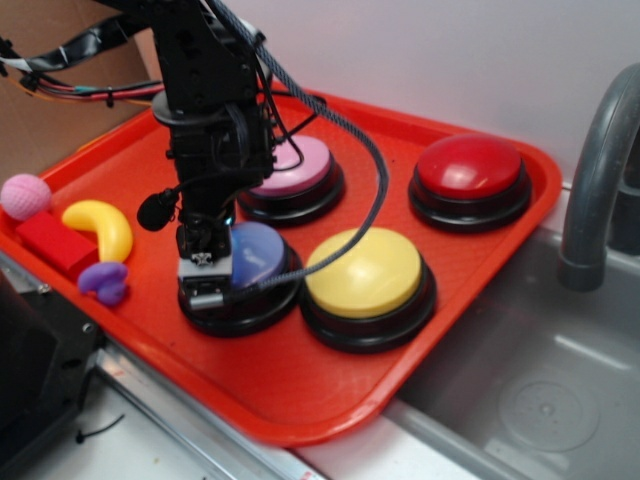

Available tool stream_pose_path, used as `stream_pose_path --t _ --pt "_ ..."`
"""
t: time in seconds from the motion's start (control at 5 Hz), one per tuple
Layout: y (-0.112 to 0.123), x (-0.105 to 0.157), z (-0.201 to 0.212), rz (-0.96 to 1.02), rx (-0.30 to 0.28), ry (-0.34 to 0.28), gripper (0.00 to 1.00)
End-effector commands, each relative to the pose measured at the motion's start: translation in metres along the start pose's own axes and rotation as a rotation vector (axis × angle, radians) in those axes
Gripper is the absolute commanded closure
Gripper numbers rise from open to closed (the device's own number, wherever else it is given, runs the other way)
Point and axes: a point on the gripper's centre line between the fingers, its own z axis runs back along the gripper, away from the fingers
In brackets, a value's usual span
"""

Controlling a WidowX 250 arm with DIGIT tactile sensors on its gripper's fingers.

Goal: Push the purple button.

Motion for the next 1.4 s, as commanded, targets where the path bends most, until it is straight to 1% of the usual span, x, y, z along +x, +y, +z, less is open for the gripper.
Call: stream_pose_path --t 0.0,0.2,0.4,0.6,0.8,1.0,1.2 --pt "-0.006 0.010 0.008 -0.007 -0.005 -0.006 0.00" --pt "-0.003 0.008 0.017 0.007 -0.015 -0.008 0.00" --pt "0.007 0.000 0.044 0.068 -0.011 -0.015 0.00" --pt "0.011 -0.003 0.057 0.091 0.013 -0.045 0.00" --pt "0.008 0.000 0.038 0.073 -0.009 -0.040 0.00" --pt "0.000 -0.002 0.013 0.059 -0.087 0.092 0.00" --pt "-0.003 -0.007 0.008 0.067 -0.077 0.127 0.00"
